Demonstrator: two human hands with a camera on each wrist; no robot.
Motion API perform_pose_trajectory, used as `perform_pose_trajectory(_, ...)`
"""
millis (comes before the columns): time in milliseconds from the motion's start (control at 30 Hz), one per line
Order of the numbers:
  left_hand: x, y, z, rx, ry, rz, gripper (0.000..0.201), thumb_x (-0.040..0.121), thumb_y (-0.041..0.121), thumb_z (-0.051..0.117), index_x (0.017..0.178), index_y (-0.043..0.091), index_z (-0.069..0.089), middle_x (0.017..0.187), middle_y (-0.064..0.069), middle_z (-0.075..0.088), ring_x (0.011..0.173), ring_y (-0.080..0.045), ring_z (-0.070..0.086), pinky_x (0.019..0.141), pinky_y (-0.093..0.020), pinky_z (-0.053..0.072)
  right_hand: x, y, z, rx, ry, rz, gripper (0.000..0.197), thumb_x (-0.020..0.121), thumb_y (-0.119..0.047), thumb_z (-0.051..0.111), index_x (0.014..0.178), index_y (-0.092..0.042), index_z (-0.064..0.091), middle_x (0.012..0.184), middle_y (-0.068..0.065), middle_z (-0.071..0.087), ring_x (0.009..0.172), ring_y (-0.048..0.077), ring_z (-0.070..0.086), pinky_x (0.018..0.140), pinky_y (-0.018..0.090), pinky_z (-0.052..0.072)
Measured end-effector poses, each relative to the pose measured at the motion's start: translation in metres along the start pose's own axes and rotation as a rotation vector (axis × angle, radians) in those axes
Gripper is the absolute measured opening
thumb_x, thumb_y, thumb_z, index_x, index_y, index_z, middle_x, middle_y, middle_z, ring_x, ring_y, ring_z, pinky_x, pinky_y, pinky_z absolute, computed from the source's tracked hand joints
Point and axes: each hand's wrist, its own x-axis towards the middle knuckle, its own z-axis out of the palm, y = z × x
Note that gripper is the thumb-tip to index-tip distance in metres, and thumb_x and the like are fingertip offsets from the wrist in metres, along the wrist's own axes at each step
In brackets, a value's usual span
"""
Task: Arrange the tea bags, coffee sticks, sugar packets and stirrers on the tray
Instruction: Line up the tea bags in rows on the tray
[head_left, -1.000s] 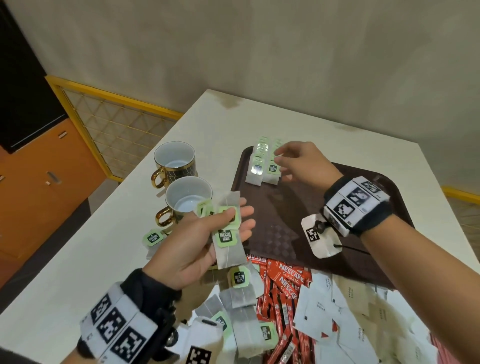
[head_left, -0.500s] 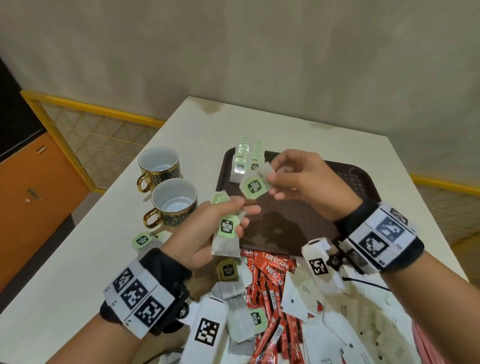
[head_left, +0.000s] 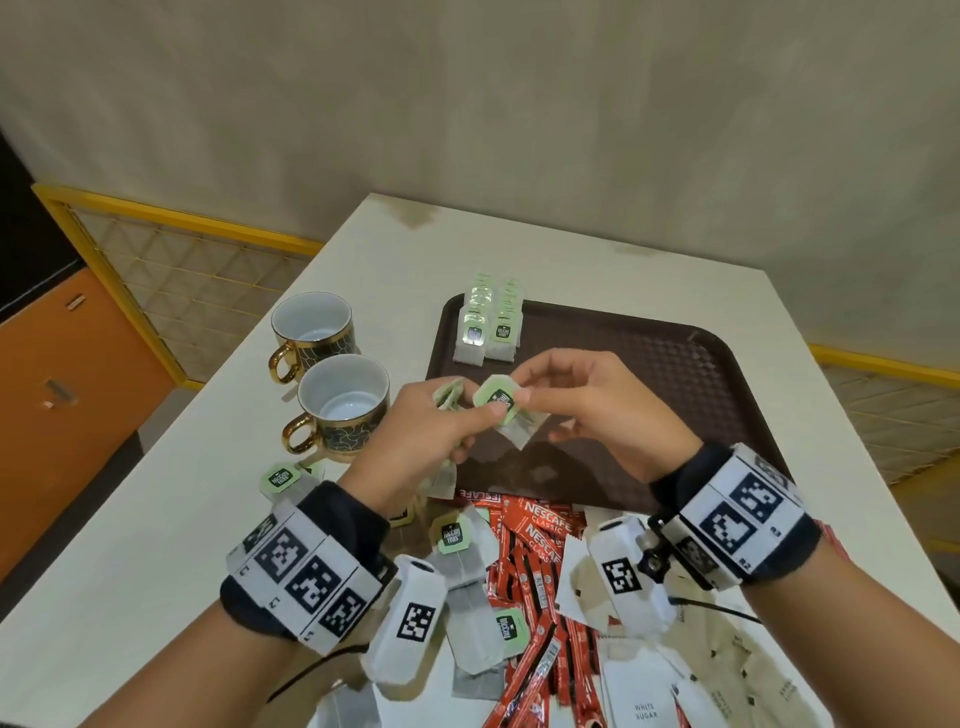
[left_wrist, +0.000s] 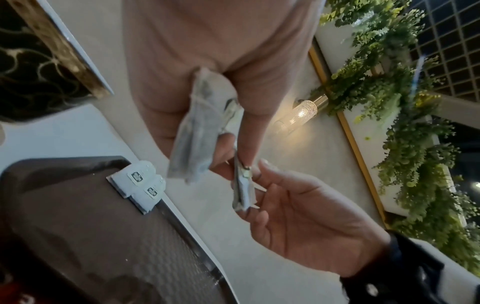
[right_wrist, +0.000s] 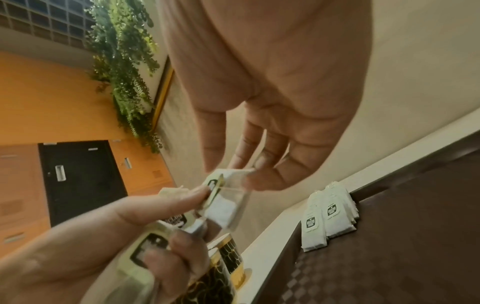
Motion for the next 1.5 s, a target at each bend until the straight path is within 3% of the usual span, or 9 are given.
perform_pose_trajectory(200, 0.005, 0.005, -0.007, -0.758, -0.103, -0.404, 0.038, 0.089, 0.005, 0.061, 0.126, 0.002, 0.054, 0.11, -0.012, 0.062, 0.067, -0.012, 0.055, 0.06, -0.022, 0.048, 0.0, 0.003, -0.004, -0.002, 0.054, 0.017, 0.018, 0.087, 0.002, 0.064, 0.102, -0.008, 0.065, 0.089, 0.01, 0.069, 0.06, 0.008, 0.063, 0.046, 0.016, 0.047)
perform_pose_trajectory(333, 0.004, 0.012, -0.015, -0.972, -0.104, -0.479, 0.052, 0.083, -0.016, 0.044, 0.133, -0.003, 0.046, 0.131, -0.025, 0.053, 0.112, -0.027, 0.058, 0.093, -0.036, 0.05, -0.006, -0.001, -0.008, 0.377, 0.035, 0.061, 0.028, 0.093, 0.005, 0.053, 0.117, -0.008, 0.058, 0.102, 0.009, 0.07, 0.072, 0.017, 0.069, 0.052, 0.018, 0.055)
perform_pose_trajectory(433, 0.002, 0.015, -0.013, -1.011, -0.171, -0.438, 0.043, 0.091, -0.014, 0.038, 0.133, -0.009, 0.044, 0.129, -0.034, 0.055, 0.121, -0.037, 0.058, 0.1, -0.041, 0.05, -0.009, -0.001, -0.006, 0.429, 0.005, 0.039, 0.018, 0.098, -0.002, 0.049, 0.109, -0.011, 0.059, 0.096, 0.007, 0.073, 0.071, 0.016, 0.07, 0.054, 0.021, 0.057)
perform_pose_trajectory(600, -0.003, 0.01, -0.011, -0.797, -0.138, -0.303, 0.028, 0.093, -0.008, 0.047, 0.118, -0.006, 0.059, 0.11, -0.026, 0.069, 0.098, -0.029, 0.072, 0.081, -0.034, 0.06, -0.016, -0.006, -0.013, 0.099, 0.055, -0.062, 0.01, 0.096, -0.012, 0.056, 0.096, -0.01, 0.066, 0.089, 0.006, 0.073, 0.072, 0.014, 0.066, 0.051, 0.022, 0.054)
perform_pose_trajectory(833, -0.006, 0.004, -0.001, -0.595, -0.07, -0.26, 0.021, 0.094, 0.001, 0.055, 0.112, 0.001, 0.065, 0.106, -0.02, 0.072, 0.091, -0.025, 0.072, 0.074, -0.035, 0.062, -0.021, -0.019, -0.001, -0.263, -0.206, -0.201, 0.008, 0.085, -0.009, 0.072, 0.092, -0.006, 0.07, 0.082, 0.017, 0.069, 0.062, 0.014, 0.06, 0.051, 0.024, 0.051)
perform_pose_trajectory(1067, -0.01, 0.011, 0.003, -0.769, -0.073, -0.379, 0.021, 0.099, 0.014, 0.051, 0.107, -0.001, 0.062, 0.095, -0.021, 0.073, 0.084, -0.029, 0.071, 0.077, -0.045, 0.059, -0.009, -0.004, 0.018, -0.621, -0.031, -0.368, 0.008, 0.08, -0.016, 0.076, 0.086, -0.019, 0.071, 0.09, -0.009, 0.061, 0.076, 0.001, 0.055, 0.069, 0.012, 0.043)
perform_pose_trajectory(1267, -0.008, 0.011, -0.003, -0.857, -0.098, -0.44, 0.03, 0.101, 0.014, 0.046, 0.125, -0.003, 0.055, 0.121, -0.026, 0.065, 0.105, -0.034, 0.065, 0.081, -0.049, 0.057, 0.0, 0.004, 0.018, -0.63, -0.111, -0.441, 0.008, 0.08, -0.014, 0.076, 0.082, -0.019, 0.071, 0.098, -0.009, 0.061, 0.079, 0.007, 0.057, 0.071, 0.018, 0.046)
perform_pose_trajectory(1400, -0.005, 0.007, -0.007, -0.832, -0.014, -0.42, 0.028, 0.103, 0.015, 0.043, 0.116, -0.003, 0.061, 0.113, -0.026, 0.069, 0.104, -0.033, 0.067, 0.081, -0.044, 0.056, 0.014, 0.0, 0.004, -0.566, -0.049, -0.415, 0.007, 0.078, -0.016, 0.078, 0.084, -0.015, 0.075, 0.087, -0.005, 0.069, 0.082, 0.012, 0.064, 0.077, 0.029, 0.051)
perform_pose_trajectory(1500, -0.004, 0.001, -0.014, -0.715, 0.072, -0.355, 0.027, 0.103, 0.017, 0.044, 0.112, 0.002, 0.065, 0.112, -0.018, 0.071, 0.109, -0.027, 0.067, 0.092, -0.039, 0.053, 0.039, -0.002, -0.017, -0.473, 0.062, -0.289, 0.007, 0.078, -0.01, 0.078, 0.084, -0.009, 0.075, 0.081, 0.004, 0.073, 0.063, 0.003, 0.061, 0.062, 0.02, 0.049)
